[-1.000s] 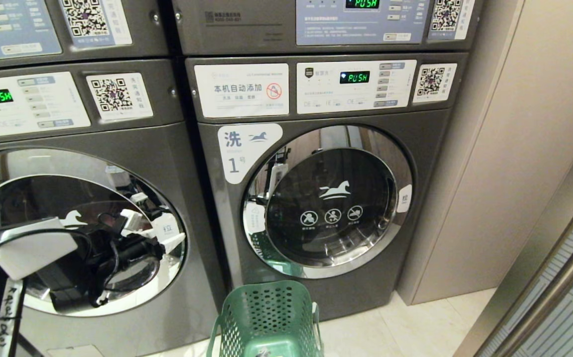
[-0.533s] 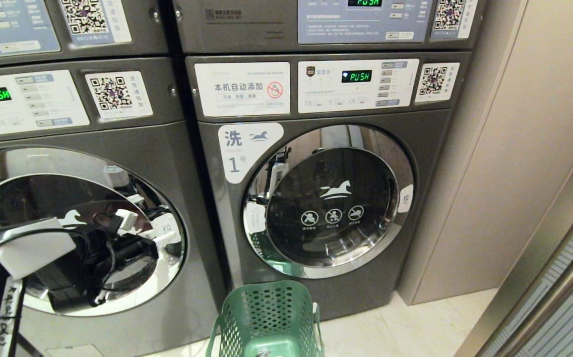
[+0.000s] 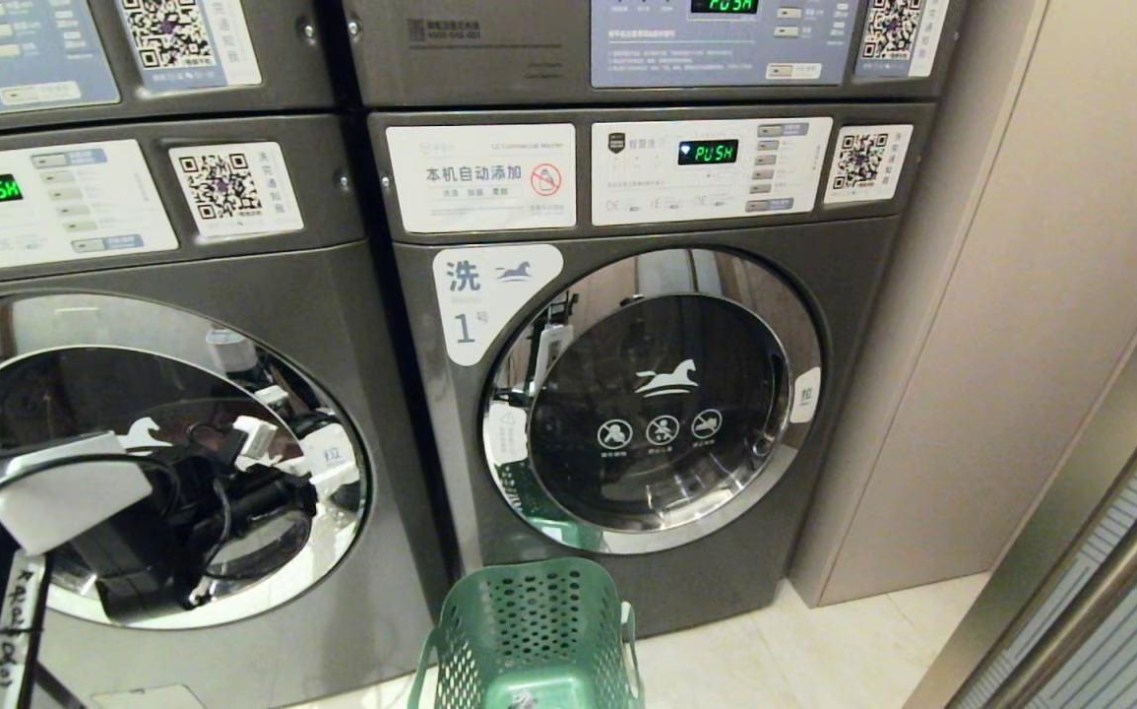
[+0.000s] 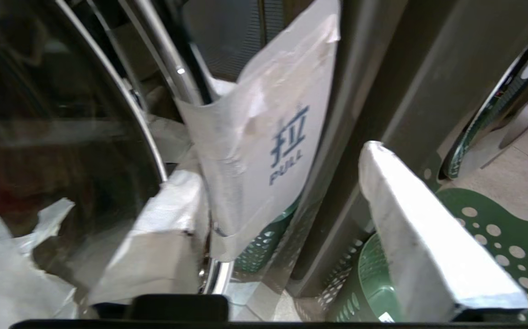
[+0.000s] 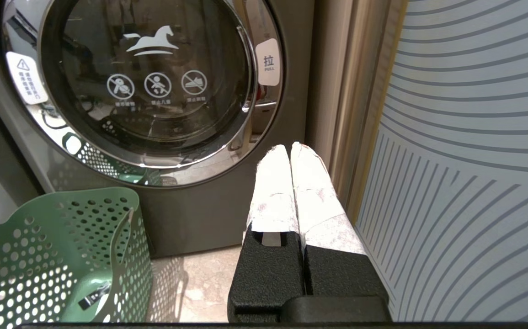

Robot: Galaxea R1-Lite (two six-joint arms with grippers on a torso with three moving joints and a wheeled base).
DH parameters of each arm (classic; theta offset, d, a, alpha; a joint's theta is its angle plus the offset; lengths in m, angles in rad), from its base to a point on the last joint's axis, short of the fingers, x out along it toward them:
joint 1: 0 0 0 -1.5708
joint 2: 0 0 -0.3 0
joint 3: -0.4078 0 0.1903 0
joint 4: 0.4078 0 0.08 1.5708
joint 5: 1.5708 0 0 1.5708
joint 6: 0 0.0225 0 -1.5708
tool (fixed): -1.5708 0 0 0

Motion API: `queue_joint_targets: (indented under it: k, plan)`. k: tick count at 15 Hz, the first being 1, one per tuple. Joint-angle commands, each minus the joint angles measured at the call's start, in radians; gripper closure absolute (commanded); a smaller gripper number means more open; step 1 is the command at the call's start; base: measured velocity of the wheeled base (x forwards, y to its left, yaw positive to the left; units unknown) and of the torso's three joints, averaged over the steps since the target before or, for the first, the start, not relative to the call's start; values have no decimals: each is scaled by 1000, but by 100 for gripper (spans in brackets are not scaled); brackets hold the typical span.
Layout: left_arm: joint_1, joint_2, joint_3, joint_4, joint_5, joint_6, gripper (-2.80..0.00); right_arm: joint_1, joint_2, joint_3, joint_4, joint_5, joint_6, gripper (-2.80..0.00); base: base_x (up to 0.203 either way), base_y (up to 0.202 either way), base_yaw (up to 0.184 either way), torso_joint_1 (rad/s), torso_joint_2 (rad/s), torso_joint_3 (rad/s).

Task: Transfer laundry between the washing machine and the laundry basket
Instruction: Open the lid of the washing machine

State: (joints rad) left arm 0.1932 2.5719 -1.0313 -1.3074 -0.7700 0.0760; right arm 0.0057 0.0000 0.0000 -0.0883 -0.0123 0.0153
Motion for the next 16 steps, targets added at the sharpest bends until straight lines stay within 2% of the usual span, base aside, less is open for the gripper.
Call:
queue_joint_targets:
  k: [1, 3, 7, 10, 13, 16]
  plan:
    - [2, 0, -1, -11, 0, 1, -280, 0, 2, 34, -1, 0, 0, 0, 0, 0, 0, 0, 0, 0]
    - [2, 1, -3, -19, -3, 1, -280, 0, 2, 34, -1, 0, 0, 0, 0, 0, 0, 0, 0, 0]
    - [2, 2, -2, -32, -122, 2, -280, 0, 2, 34, -1, 0, 0, 0, 0, 0, 0, 0, 0, 0]
    - [2, 8, -1, -41, -147, 0, -280, 0, 2, 34, -1, 0, 0, 0, 0, 0, 0, 0, 0, 0]
    - [2, 14, -1, -41, -268, -21, -280, 0, 0, 34, -1, 0, 0, 0, 0, 0, 0, 0, 0, 0]
    - [4, 17, -1, -48, -349, -22, -280, 0, 2, 34, -1, 0, 0, 0, 0, 0, 0, 0, 0, 0]
